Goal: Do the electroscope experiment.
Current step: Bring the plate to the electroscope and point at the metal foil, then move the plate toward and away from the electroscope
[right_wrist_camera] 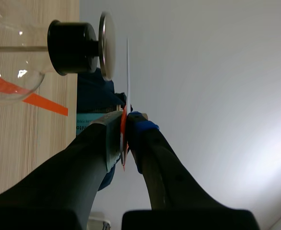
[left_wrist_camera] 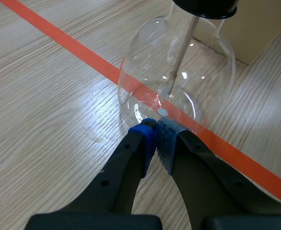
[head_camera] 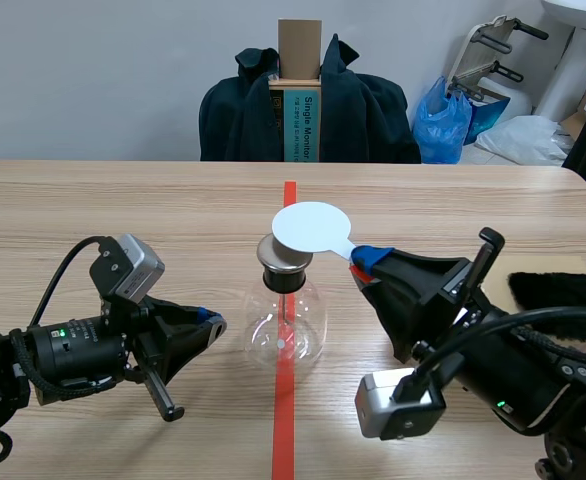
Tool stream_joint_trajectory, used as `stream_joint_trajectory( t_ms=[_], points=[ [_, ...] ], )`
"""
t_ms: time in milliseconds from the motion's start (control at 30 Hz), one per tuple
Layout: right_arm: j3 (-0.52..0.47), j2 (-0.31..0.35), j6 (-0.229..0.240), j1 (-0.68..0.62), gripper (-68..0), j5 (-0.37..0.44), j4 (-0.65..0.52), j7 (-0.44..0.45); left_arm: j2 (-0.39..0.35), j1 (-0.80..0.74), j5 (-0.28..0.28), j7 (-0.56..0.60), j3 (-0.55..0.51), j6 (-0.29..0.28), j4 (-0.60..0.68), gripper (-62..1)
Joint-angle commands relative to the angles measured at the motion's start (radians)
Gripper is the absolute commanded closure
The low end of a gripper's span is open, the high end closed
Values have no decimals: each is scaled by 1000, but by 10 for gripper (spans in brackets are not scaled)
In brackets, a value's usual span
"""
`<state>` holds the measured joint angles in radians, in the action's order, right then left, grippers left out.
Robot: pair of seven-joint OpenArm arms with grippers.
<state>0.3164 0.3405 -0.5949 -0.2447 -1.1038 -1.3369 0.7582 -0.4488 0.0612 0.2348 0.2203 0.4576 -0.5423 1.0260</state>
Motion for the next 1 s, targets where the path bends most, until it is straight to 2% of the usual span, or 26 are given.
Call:
stream_joint_trajectory(
  t_ms=[0,400,633,800,967],
  points=[
    [-1,3,-11,13,-8,6,-11,19,5,2,7,15,-7,1,14,-27],
    [-1,3,-11,13,-8,-19,-11,102,5,2,7,15,-7,1,14,-27],
    [-1,3,-11,13,-8,-19,-11,108,5,2,7,15,-7,1,14,-27],
    [-1,3,-11,13,-8,-19,-11,71,5,2,7,15,-7,1,14,-27],
    [-1,2,-11,13,-8,-18,-11,-18,5,2,7,15,-7,1,14,-27]
  ],
)
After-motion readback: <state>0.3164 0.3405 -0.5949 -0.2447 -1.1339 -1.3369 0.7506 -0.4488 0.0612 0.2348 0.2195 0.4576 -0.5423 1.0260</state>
